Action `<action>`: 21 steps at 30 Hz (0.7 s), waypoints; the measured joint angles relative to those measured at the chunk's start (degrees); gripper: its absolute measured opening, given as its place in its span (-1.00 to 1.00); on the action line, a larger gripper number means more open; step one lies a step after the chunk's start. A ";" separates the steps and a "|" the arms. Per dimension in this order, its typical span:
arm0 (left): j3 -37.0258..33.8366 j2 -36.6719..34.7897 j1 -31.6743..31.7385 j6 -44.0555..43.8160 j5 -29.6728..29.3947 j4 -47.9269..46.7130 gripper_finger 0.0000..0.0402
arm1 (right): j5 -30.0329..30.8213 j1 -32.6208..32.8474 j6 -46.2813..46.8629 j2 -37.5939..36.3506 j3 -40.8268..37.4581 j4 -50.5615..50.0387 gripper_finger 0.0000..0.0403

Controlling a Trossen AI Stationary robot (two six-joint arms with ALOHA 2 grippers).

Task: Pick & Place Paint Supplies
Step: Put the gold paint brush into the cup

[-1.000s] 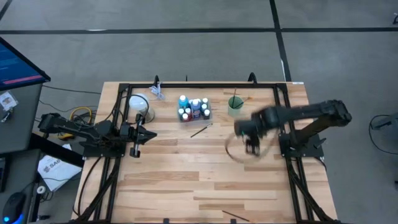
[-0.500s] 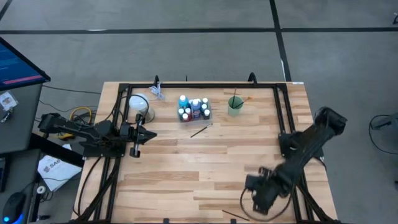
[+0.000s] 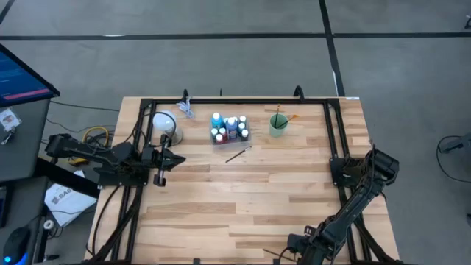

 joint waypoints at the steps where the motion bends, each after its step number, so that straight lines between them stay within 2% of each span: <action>1: -0.01 0.00 0.00 0.00 0.00 0.02 -0.99 | 0.09 0.25 0.60 0.31 0.01 0.22 -0.07; 11: -0.01 0.00 0.02 0.00 0.00 0.17 -0.99 | -0.18 1.30 0.70 4.27 0.16 0.16 -0.12; 21: -0.01 0.00 0.02 0.01 0.00 0.17 -0.99 | 2.99 1.33 0.74 4.69 0.25 -0.17 -0.12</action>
